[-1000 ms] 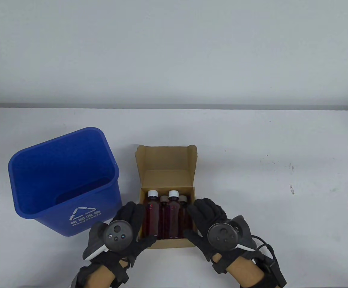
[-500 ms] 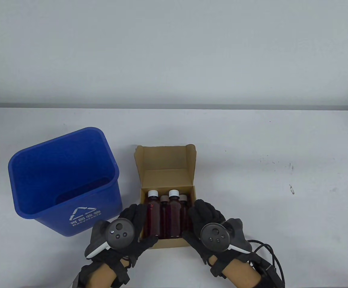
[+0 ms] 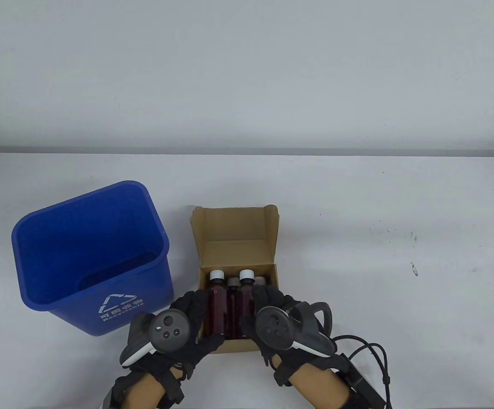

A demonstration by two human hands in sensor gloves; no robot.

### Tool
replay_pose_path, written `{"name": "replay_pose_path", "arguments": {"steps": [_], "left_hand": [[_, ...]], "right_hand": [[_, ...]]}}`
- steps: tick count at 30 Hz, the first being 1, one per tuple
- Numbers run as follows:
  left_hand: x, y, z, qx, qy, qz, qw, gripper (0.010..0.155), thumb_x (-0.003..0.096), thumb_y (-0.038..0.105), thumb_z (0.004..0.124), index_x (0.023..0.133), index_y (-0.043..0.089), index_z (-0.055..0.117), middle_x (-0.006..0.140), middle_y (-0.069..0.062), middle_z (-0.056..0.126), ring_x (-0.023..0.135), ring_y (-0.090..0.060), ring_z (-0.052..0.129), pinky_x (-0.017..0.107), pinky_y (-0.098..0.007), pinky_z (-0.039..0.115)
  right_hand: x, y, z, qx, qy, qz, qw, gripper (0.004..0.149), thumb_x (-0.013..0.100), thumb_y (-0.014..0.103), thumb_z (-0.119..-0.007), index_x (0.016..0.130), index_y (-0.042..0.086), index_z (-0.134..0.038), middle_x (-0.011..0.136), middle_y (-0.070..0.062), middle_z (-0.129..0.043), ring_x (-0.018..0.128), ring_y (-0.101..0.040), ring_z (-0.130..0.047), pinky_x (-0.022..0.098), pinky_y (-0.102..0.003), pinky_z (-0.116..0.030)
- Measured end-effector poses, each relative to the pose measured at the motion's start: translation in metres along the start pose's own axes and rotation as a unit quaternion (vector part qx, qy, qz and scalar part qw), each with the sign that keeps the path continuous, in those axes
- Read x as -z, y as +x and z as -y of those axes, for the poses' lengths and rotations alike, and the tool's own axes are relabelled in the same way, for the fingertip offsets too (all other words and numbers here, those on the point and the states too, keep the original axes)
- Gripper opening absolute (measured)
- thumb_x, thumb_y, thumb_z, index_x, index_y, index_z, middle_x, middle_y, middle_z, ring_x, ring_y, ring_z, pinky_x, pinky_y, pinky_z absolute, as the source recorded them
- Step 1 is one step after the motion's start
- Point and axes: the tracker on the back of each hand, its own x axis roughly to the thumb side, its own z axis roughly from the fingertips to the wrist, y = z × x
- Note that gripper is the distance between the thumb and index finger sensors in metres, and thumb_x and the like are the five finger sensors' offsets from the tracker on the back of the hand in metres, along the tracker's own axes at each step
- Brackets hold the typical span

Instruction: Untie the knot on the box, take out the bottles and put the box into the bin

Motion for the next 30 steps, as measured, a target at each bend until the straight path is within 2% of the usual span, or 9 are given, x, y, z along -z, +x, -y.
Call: {"name": "replay_pose_path", "arguments": {"steps": [3,5,9,15,24,30], "left_hand": [[0.000,0.000,0.000,0.000,-0.001,0.000,1.000,0.099,0.0449,0.061,0.069,0.112,0.009,0.018,0.112,-0.027,0.031,0.101,-0.061,0.045,0.072,-0.070,0.049],[0.000,-0.001,0.000,-0.002,-0.001,0.001,1.000,0.099,0.0449,0.061,0.070,0.112,0.009,0.018,0.112,-0.027,0.031,0.101,-0.061,0.045,0.072,-0.070,0.049],[-0.001,-0.001,-0.001,-0.005,0.000,0.002,1.000,0.099,0.0452,0.060,0.071,0.112,0.009,0.019,0.112,-0.027,0.032,0.101,-0.062,0.045,0.071,-0.070,0.049],[0.000,-0.003,0.001,-0.017,0.003,0.012,1.000,0.099,0.0453,0.060,0.071,0.112,0.009,0.019,0.112,-0.027,0.032,0.101,-0.061,0.046,0.072,-0.070,0.050],[-0.001,-0.006,0.000,-0.022,0.007,0.017,1.000,0.098,0.0451,0.059,0.072,0.112,0.009,0.021,0.112,-0.028,0.034,0.100,-0.061,0.048,0.071,-0.070,0.051],[0.000,-0.009,0.000,-0.033,0.008,0.019,0.999,0.098,0.0451,0.059,0.073,0.112,0.009,0.021,0.112,-0.027,0.033,0.101,-0.061,0.047,0.072,-0.070,0.050]], "right_hand": [[0.017,0.008,-0.002,-0.024,0.079,-0.061,0.995,0.073,0.049,0.050,-0.068,0.097,-0.005,-0.061,0.091,-0.030,-0.071,0.050,-0.037,-0.098,0.033,-0.045,-0.083],[0.028,0.012,-0.005,-0.038,0.108,-0.094,0.989,0.076,0.049,0.051,-0.068,0.098,-0.007,-0.057,0.091,-0.032,-0.070,0.048,-0.035,-0.099,0.031,-0.044,-0.085],[0.047,0.015,-0.012,-0.069,0.117,-0.143,0.980,0.073,0.049,0.050,-0.067,0.095,-0.007,-0.062,0.087,-0.031,-0.076,0.042,-0.032,-0.106,0.025,-0.040,-0.090],[0.066,0.016,-0.024,-0.084,0.180,-0.201,0.959,0.077,0.050,0.052,-0.067,0.097,-0.009,-0.055,0.089,-0.031,-0.072,0.041,-0.031,-0.108,0.024,-0.039,-0.092],[0.083,0.004,-0.035,-0.029,0.241,-0.262,0.934,0.084,0.049,0.055,-0.068,0.097,-0.011,-0.046,0.088,-0.030,-0.071,0.049,-0.037,-0.107,0.027,-0.041,-0.093],[0.086,0.006,-0.040,-0.050,0.237,-0.287,0.927,0.087,0.048,0.057,-0.070,0.096,-0.012,-0.045,0.086,-0.030,-0.071,0.050,-0.039,-0.106,0.028,-0.042,-0.093]]}}
